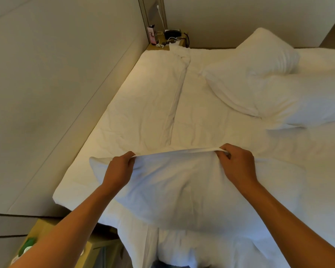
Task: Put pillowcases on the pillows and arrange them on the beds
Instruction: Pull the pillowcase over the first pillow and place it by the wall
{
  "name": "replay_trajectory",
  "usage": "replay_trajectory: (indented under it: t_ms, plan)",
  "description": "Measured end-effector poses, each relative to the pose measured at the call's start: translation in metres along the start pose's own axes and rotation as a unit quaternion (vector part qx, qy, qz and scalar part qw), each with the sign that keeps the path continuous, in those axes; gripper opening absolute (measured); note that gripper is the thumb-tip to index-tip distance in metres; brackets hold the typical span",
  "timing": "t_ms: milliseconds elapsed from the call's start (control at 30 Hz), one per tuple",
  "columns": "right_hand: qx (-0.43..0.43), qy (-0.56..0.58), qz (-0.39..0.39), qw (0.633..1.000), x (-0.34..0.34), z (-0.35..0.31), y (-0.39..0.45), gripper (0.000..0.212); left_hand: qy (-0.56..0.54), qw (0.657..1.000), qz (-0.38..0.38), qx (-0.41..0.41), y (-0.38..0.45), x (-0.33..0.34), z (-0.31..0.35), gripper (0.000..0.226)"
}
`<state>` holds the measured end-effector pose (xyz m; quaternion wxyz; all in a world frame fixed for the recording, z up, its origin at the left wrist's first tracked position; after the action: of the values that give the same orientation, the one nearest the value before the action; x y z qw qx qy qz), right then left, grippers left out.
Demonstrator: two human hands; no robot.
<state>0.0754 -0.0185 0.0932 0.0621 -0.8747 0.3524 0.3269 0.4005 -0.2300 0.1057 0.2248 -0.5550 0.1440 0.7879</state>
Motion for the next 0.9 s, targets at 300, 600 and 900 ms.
replay_trajectory:
  t_ms: [300, 600, 900]
  plan:
    - [-0.052, -0.015, 0.081, 0.995, -0.014, -0.109, -0.011, 0.033, -0.079, 0.994, 0.077, 0.028, -0.005, -0.082, -0.029, 0.024]
    - [-0.129, 0.038, 0.106, 0.985, -0.004, -0.260, 0.024, 0.024, -0.074, 0.972, 0.216, 0.063, -0.016, -0.233, -0.080, 0.024]
    - [-0.126, 0.039, 0.030, 0.991, 0.105, -0.312, 0.015, 0.028, -0.044, 0.977, 0.210, -0.003, -0.041, -0.245, -0.201, 0.023]
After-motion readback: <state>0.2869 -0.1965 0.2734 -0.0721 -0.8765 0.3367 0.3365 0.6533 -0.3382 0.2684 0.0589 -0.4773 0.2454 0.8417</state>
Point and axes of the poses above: each hand's wrist, its own y-axis towards the middle knuckle, its own x-axis out of the palm, z = x × y, the point moved 6 cm from there along y, towards the middle knuckle, and after that the axes turned 3 degrees about y, right-handed, at the moved point
